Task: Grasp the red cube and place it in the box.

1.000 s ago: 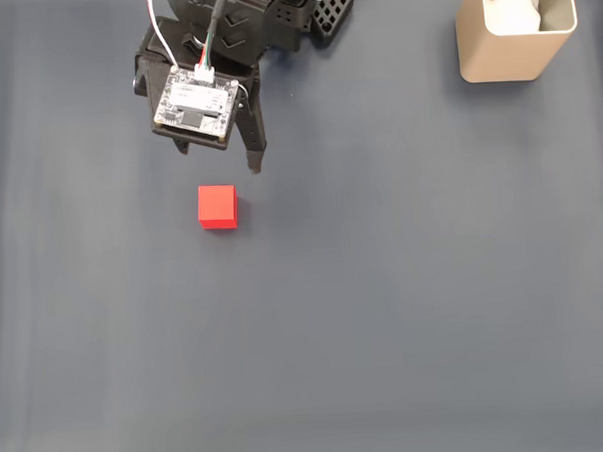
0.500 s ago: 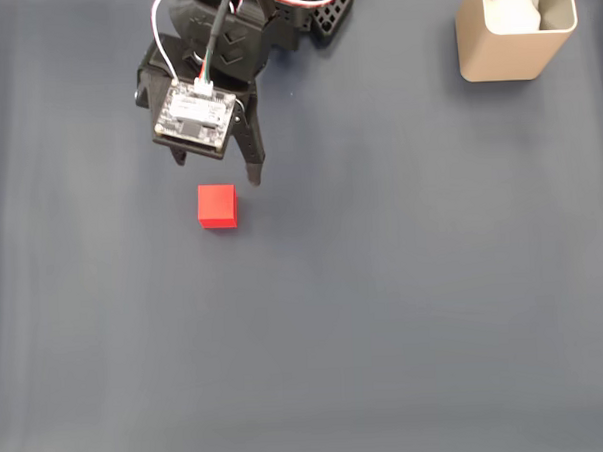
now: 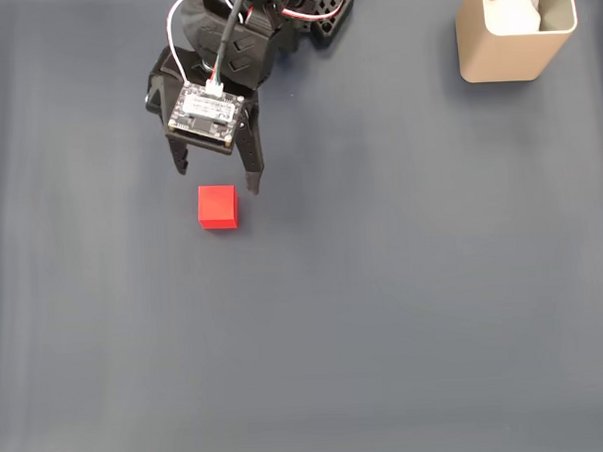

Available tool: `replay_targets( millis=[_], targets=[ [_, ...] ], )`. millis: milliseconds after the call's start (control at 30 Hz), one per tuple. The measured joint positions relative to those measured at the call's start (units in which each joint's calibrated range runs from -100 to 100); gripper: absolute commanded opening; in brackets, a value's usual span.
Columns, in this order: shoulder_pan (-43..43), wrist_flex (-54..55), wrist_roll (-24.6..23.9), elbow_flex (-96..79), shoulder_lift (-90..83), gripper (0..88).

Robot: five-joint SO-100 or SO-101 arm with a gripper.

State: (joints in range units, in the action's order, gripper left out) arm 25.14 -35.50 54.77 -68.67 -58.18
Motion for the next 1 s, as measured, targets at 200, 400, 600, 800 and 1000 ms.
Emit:
replay_targets(
  millis=[200, 400, 600, 800, 1000],
  targets=[
    [-1.58, 3.33, 0.00, -1.28, 0.00, 31.7],
    [-2.10, 6.66, 0.20, -2.19, 1.78, 31.8],
    [-2.71, 8.85, 0.83, -2.19, 4.64, 31.5],
    [-2.71, 9.02, 1.12, -2.19, 5.80, 31.4],
    [-2.78, 9.02, 1.17, -2.19, 6.15, 31.6]
  ],
)
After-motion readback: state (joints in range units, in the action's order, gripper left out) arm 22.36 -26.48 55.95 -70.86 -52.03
